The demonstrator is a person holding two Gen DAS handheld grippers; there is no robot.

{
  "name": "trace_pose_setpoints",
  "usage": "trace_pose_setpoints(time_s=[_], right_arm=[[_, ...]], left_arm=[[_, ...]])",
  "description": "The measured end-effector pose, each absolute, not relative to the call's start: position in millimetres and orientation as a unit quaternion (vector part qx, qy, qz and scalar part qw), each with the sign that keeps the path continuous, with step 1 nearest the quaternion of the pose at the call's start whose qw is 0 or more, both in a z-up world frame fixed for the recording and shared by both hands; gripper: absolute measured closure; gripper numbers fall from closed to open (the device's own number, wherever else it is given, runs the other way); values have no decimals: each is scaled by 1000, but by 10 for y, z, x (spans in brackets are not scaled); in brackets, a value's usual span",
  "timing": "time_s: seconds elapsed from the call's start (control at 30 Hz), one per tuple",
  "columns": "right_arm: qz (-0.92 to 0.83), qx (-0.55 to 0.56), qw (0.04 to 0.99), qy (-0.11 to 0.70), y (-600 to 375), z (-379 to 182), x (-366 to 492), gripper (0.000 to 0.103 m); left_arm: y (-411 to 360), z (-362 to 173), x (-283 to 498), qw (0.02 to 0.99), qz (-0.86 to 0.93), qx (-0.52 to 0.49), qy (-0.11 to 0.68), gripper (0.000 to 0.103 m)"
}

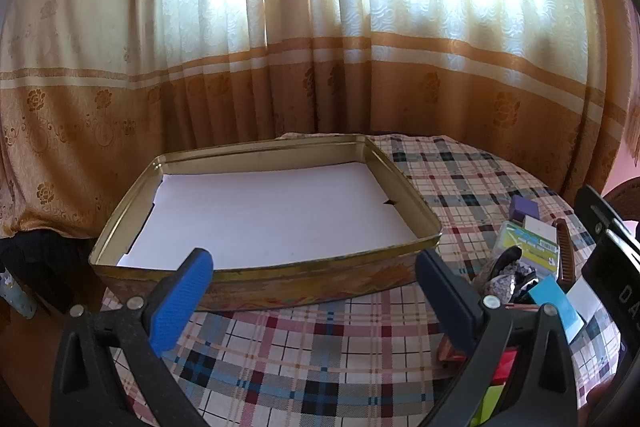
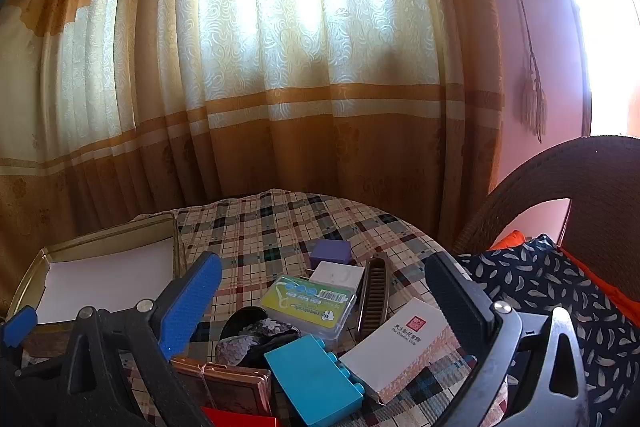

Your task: Organize rigid objects

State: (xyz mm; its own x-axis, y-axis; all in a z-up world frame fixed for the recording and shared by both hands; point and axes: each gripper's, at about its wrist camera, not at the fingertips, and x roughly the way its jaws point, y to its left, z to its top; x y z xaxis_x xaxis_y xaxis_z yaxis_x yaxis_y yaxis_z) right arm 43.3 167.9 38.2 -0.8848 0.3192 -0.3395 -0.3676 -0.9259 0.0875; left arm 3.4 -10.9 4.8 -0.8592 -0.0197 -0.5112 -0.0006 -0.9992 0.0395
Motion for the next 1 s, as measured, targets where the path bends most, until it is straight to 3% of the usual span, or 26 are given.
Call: trace_pose_setpoints(time_s=[1.0], right_arm=[[966, -173, 176, 83, 1704, 347, 387, 0]], left_arm=[[-92, 44, 43, 4, -963, 269, -21, 0]])
